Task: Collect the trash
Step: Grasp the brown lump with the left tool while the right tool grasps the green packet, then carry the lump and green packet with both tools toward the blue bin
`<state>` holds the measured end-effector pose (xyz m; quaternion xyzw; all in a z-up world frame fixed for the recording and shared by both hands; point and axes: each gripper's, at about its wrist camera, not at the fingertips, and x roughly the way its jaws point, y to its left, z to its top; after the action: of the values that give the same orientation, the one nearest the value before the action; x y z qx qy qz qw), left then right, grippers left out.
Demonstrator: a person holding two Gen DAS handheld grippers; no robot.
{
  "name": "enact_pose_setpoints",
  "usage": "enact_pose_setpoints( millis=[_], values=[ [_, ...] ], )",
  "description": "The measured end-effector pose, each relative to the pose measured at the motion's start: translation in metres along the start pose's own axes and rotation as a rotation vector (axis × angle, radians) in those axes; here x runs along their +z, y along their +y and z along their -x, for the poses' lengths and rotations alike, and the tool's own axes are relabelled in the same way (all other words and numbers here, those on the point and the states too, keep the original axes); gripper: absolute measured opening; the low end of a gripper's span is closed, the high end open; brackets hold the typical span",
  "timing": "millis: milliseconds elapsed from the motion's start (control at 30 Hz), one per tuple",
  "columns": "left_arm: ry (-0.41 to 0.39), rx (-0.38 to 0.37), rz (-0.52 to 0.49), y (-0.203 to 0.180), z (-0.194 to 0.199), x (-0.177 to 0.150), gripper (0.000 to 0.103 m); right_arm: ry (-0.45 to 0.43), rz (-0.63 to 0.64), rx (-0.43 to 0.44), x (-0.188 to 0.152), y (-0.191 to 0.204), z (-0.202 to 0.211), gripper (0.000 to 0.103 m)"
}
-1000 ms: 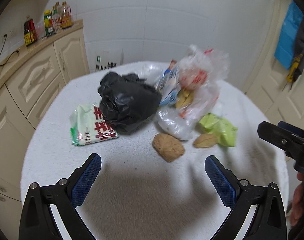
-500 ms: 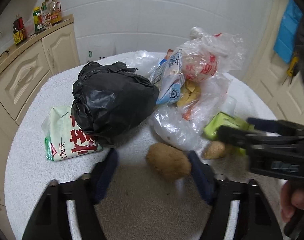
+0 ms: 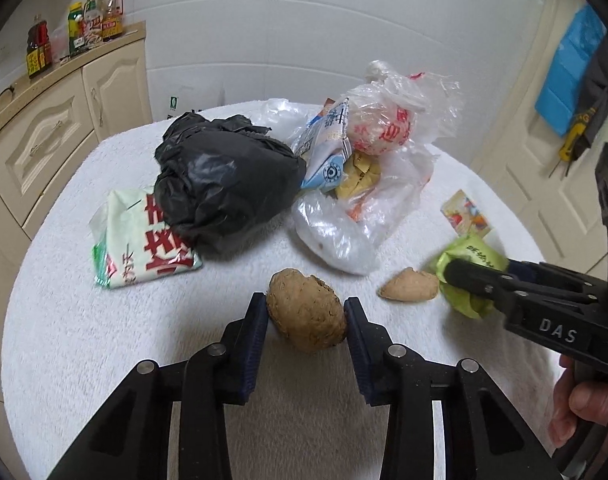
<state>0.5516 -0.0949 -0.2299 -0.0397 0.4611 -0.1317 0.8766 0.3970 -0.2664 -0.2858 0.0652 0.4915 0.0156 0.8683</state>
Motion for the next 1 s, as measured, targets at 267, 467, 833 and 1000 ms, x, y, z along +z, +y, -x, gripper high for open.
enact_pose_setpoints(
  millis=[267,467,833,1000],
  values=[
    [-0.031,0.002,-0.008,-0.005,0.029,-0.019,0.035,-0.057,-0.039,0.051,-0.030,-0.009,0.041,0.042],
    [-0.089,-0.021,-0.043,-0.007,0.077,-0.046,0.035,-0.117,-0.041,0.061,-0.039,-0.006,0.071,0.042],
    [-0.194,-0.089,-0.127,-0.044,0.162,-0.068,0.035,-0.251,-0.073,0.043,-0.051,-0.030,0.139,0.042],
    [-0.238,-0.129,-0.178,-0.081,0.185,-0.065,0.035,-0.318,-0.101,0.023,-0.057,-0.049,0.172,0.042]
  ],
)
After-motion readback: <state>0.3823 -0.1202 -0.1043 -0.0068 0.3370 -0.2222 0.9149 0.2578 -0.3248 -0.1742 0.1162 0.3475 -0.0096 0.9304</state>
